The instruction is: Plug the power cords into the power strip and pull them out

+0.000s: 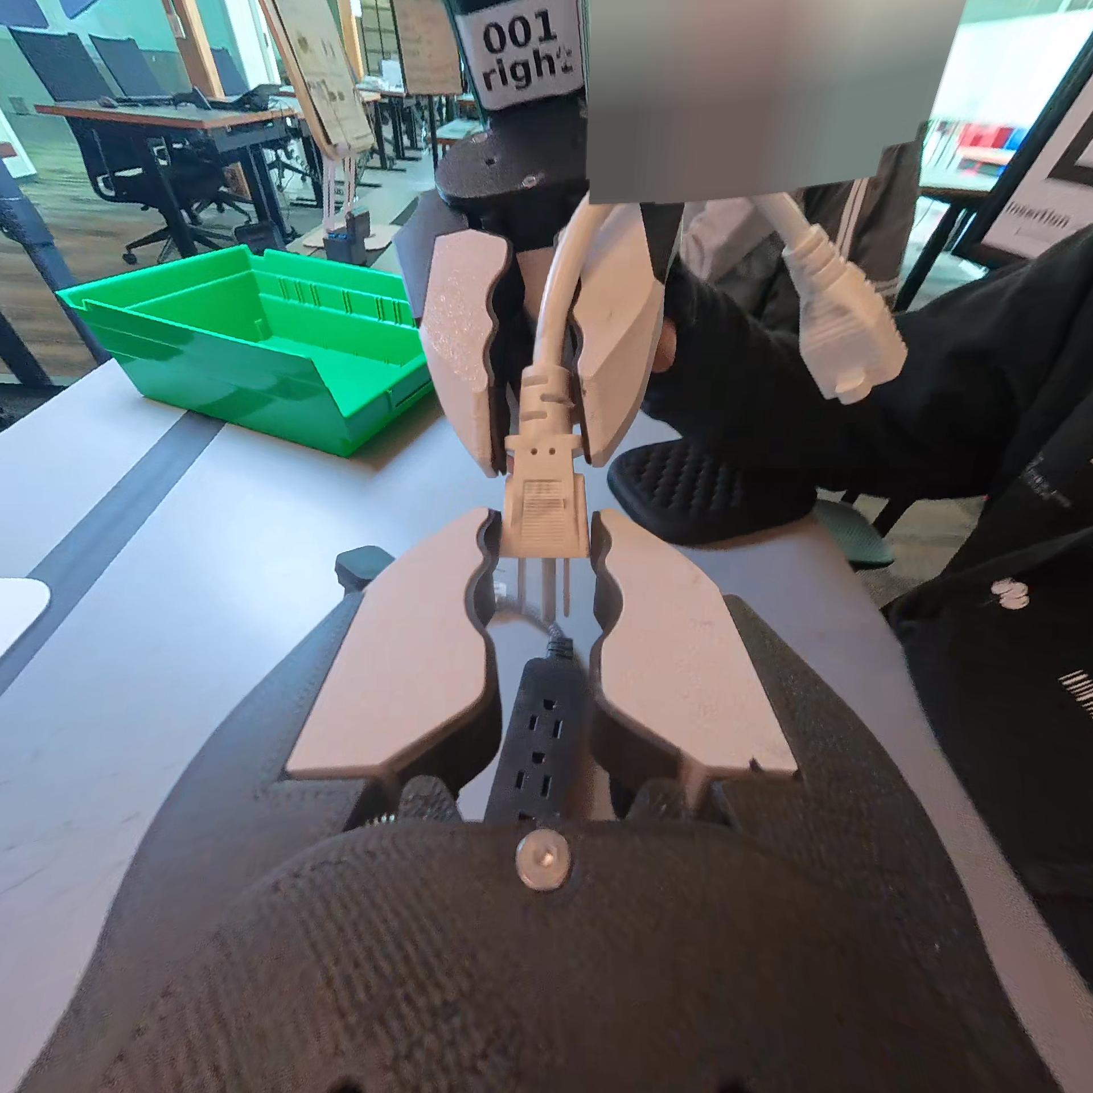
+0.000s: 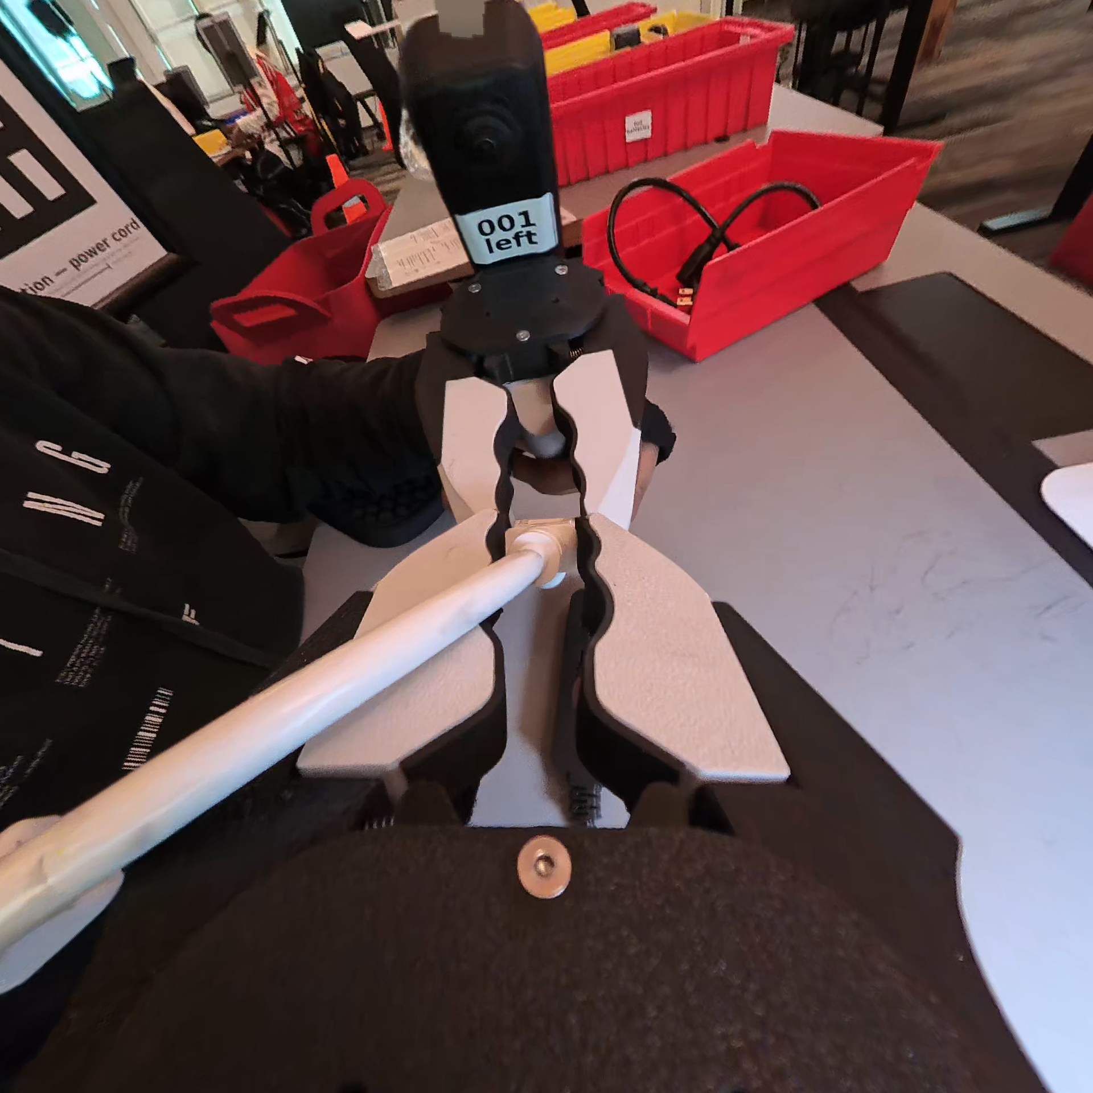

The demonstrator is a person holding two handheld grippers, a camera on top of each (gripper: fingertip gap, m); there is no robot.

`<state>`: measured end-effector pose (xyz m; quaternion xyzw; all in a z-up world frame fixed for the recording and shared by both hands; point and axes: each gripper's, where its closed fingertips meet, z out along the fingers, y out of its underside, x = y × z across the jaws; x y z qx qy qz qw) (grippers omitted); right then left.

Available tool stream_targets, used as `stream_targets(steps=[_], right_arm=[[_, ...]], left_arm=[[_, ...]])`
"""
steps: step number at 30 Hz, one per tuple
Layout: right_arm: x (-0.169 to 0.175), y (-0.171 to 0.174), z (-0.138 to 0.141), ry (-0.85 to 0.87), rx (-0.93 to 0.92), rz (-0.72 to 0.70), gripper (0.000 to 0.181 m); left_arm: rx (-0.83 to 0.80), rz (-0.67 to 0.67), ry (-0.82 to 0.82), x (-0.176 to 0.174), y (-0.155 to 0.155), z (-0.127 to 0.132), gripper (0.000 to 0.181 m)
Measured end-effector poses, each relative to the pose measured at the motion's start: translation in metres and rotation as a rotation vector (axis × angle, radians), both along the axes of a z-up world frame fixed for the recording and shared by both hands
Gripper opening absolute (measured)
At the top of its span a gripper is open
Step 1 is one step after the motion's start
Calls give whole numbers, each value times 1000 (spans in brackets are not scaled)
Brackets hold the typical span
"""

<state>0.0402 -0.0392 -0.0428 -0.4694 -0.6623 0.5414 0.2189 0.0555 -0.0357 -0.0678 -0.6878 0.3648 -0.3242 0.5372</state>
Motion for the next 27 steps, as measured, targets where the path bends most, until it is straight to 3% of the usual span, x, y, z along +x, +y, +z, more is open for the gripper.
stream_targets(steps=[5,11,16,21,25,27], right_arm=[[-2,-1,10,69,-24,-3,23],[4,-4,-3,50,181,27,25],[0,-5,-4,69,222,19,24],[-4,-3,-15,31,224,0,24],[-3,1,-33,-22,220,22,24],[1,6,-44,-81,239,18,24]], left_arm=[[37,0,-62,-3,0,12,29],[36,-51,-121,-2,-4,12,29],[24,-57,-106,-5,-4,9,29],[-46,-63,-79,-7,-2,-6,29],[-104,-21,33,-9,1,-25,29],[-140,-3,146,-15,-2,-40,41]])
